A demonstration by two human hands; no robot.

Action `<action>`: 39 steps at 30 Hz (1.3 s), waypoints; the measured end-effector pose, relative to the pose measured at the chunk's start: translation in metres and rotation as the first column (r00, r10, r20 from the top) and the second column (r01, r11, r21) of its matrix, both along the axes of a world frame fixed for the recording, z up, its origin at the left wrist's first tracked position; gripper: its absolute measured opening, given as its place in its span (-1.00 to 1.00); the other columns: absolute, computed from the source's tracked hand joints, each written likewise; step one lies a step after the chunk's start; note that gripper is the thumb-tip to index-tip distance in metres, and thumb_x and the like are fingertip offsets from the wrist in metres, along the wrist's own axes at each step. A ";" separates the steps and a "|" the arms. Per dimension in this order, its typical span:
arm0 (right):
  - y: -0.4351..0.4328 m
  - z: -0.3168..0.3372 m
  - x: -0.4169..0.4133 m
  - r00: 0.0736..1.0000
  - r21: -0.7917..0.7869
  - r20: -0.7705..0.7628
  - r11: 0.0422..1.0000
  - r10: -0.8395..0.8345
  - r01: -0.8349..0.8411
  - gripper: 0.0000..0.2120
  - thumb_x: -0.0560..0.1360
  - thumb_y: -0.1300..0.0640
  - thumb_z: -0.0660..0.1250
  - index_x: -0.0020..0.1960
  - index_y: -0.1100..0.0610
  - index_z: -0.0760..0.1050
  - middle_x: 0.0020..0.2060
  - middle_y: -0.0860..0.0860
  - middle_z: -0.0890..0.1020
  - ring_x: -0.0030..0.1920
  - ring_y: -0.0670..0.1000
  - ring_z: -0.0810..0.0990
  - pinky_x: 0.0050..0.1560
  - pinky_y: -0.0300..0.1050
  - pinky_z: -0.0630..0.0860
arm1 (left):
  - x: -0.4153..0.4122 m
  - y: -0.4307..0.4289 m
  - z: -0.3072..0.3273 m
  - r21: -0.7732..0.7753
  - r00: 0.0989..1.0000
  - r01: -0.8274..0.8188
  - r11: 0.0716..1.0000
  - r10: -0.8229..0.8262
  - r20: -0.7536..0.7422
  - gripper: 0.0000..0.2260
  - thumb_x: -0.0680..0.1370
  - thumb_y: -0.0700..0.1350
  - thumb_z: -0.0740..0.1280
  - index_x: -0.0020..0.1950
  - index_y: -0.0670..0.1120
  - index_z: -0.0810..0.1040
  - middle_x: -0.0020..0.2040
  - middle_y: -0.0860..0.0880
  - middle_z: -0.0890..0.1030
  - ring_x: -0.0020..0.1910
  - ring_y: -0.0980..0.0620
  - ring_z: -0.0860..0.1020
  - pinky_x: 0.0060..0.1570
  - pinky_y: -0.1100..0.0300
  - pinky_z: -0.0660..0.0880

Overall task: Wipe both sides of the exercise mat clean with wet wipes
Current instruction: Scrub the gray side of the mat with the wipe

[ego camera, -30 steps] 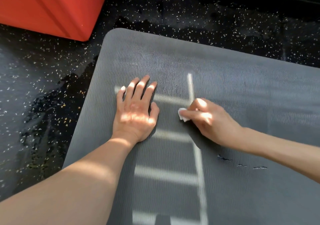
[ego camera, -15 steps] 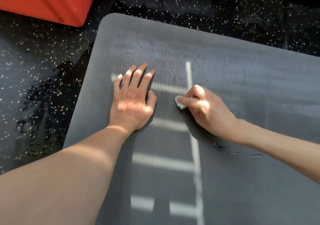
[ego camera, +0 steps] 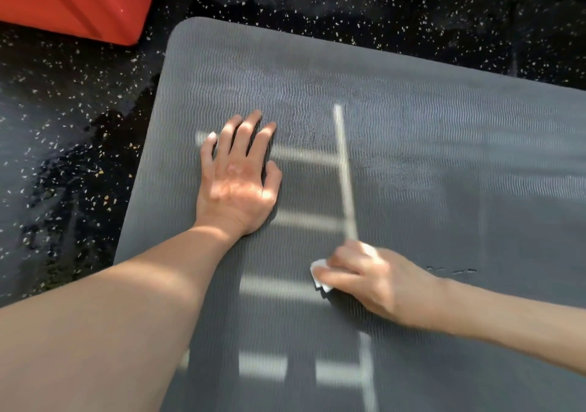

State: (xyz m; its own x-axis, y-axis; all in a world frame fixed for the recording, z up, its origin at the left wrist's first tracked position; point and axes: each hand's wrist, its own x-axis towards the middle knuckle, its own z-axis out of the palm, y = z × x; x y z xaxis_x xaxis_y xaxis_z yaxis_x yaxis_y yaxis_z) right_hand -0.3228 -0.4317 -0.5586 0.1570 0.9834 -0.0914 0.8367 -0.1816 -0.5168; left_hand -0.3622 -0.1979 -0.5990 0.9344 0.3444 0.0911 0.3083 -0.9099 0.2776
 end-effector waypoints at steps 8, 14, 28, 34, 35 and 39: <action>-0.003 -0.003 -0.019 0.978 0.047 -0.086 0.980 -0.191 0.196 -0.80 0.62 0.09 0.17 0.09 0.12 0.54 -0.15 0.03 0.54 -0.16 0.04 0.48 -0.14 -0.10 0.49 | -0.001 0.000 -0.003 -0.008 1.000 0.002 1.000 -0.002 0.013 -0.53 0.54 0.02 0.11 0.45 -0.02 0.35 0.51 -0.02 0.31 0.50 -0.06 0.21 0.45 -0.07 0.06; 0.018 -0.012 0.033 0.941 0.174 0.115 0.939 -0.320 0.298 -0.41 0.53 -0.39 0.02 0.08 0.07 0.53 -0.13 -0.10 0.53 -0.16 -0.16 0.46 -0.09 -0.23 0.39 | -0.001 0.000 -0.007 -0.015 0.999 0.002 1.000 -0.001 0.041 -0.53 0.54 0.02 0.12 0.45 -0.02 0.35 0.51 -0.01 0.30 0.50 -0.06 0.21 0.45 -0.05 0.04; -0.006 -0.002 -0.038 0.985 0.136 0.123 0.986 -0.118 0.101 -0.76 0.62 0.26 0.10 0.02 0.27 0.55 -0.18 0.11 0.46 -0.22 0.10 0.38 -0.17 -0.01 0.43 | -0.002 -0.001 -0.003 0.022 0.997 0.033 0.999 -0.032 -0.064 -0.53 0.60 0.03 0.07 0.50 -0.03 0.28 0.55 -0.04 0.23 0.52 -0.08 0.16 0.45 -0.07 0.02; -0.015 0.006 -0.054 0.967 0.167 0.068 0.959 -0.243 0.230 -0.74 0.61 0.16 0.17 -0.03 0.21 0.62 -0.20 0.08 0.49 -0.23 0.05 0.46 -0.21 -0.06 0.47 | -0.010 -0.014 -0.001 0.118 0.974 0.055 0.991 -0.027 -0.226 -0.50 0.69 0.03 -0.03 0.61 -0.08 0.02 0.63 -0.08 0.00 0.59 -0.11 -0.01 0.50 -0.15 -0.06; -0.013 0.001 -0.053 0.919 0.174 0.085 0.914 -0.384 0.366 -0.75 0.61 0.17 0.19 -0.04 0.23 0.62 -0.21 0.07 0.48 -0.23 0.08 0.46 -0.20 0.00 0.48 | -0.019 -0.020 -0.001 0.107 0.968 0.059 0.992 -0.031 -0.251 -0.48 0.69 0.04 -0.04 0.62 -0.09 -0.02 0.63 -0.08 -0.03 0.59 -0.12 -0.04 0.51 -0.15 -0.08; -0.043 -0.001 -0.127 0.969 0.096 0.048 0.967 -0.242 0.237 -0.83 0.52 0.34 0.25 0.00 0.22 0.60 -0.22 0.10 0.48 -0.24 0.10 0.46 -0.23 -0.08 0.42 | -0.092 -0.049 -0.003 0.088 0.966 0.150 0.985 -0.128 -0.223 -0.44 0.65 0.09 -0.03 0.62 -0.09 0.05 0.62 -0.14 0.02 0.58 -0.18 0.03 0.49 -0.15 -0.04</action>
